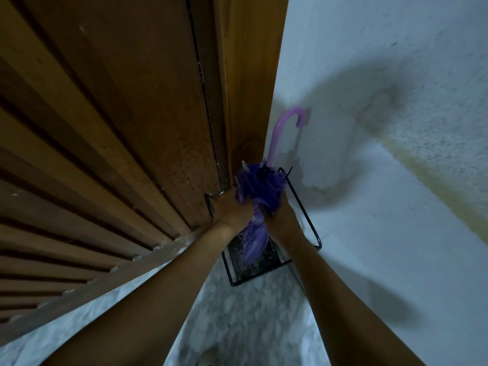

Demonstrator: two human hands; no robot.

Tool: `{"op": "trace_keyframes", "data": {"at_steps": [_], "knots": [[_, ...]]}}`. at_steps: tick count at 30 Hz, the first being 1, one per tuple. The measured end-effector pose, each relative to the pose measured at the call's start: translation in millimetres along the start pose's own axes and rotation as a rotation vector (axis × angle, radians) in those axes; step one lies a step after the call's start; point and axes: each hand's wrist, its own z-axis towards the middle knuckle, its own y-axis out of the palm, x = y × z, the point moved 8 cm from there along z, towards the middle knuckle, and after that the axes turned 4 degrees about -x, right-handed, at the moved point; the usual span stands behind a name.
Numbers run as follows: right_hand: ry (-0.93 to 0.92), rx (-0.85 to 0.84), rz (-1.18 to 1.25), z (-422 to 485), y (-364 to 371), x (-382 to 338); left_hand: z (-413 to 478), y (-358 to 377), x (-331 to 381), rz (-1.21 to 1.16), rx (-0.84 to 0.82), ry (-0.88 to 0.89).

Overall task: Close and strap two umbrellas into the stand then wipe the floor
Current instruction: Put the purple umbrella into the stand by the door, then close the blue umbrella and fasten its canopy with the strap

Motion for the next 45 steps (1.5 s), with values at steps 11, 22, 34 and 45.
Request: {"op": "trace_keyframes", "data": {"at_steps": [11,22,34,45], "knots": [[0.026,0.094,0.015,-10,5,13,0,-1,-1,0.016,-0.038,0.055],[0.141,0.124,-0.097,-39,-40,-69,-41,-36,38,-0.043,-0.088,-0.107],[-0.030,-0.127,-0.234,-183,-99,-335,-250,-198,207,0.176,0.188,0.073],[-0.386,-0.609,-0.294,-408,34,-434,-564,-294,134,0.061,0.626,-0.054]]}}
